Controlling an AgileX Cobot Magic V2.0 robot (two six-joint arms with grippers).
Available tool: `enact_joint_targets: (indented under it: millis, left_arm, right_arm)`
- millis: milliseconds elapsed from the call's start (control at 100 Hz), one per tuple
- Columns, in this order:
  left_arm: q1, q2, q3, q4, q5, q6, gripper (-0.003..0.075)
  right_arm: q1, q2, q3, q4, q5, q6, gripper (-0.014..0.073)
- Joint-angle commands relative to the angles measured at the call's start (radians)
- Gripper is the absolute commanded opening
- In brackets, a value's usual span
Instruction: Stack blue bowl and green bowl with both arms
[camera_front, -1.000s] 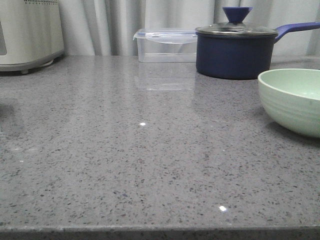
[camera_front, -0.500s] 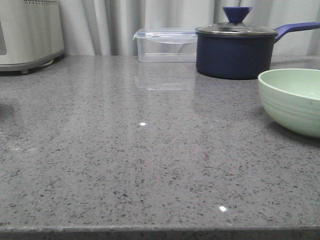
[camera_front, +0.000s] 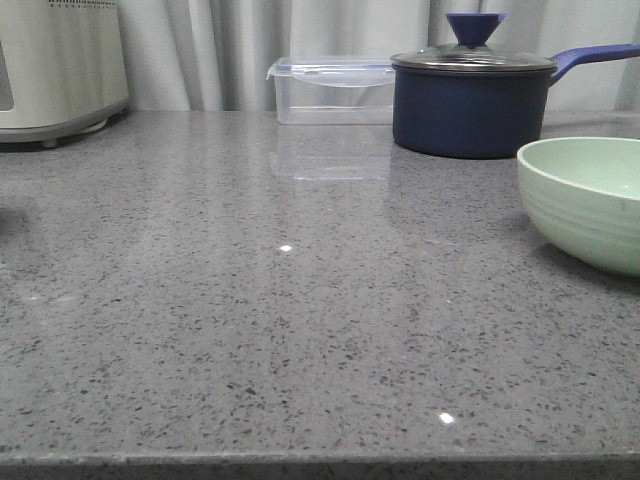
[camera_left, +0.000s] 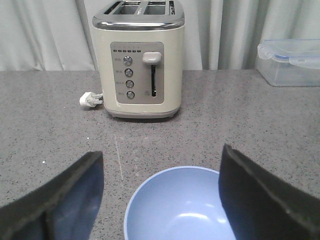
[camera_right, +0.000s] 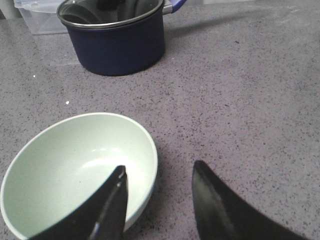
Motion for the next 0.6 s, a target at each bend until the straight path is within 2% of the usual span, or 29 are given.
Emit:
enact_joint_targets:
  millis: [0,590]
  left_arm:
    - [0.004,0.015,-0.035,-0.008,-0.095,-0.001,0.0491]
    - [0.004,0.015,-0.035,-0.008,-0.084,-0.001,0.0491]
  right_arm:
    - [-0.009,0.041,-0.066,0.000,-0.008,-0.006,0.0330]
    - [-0.009,0.617,-0.486,0.000,0.357,-0.006,0.0330]
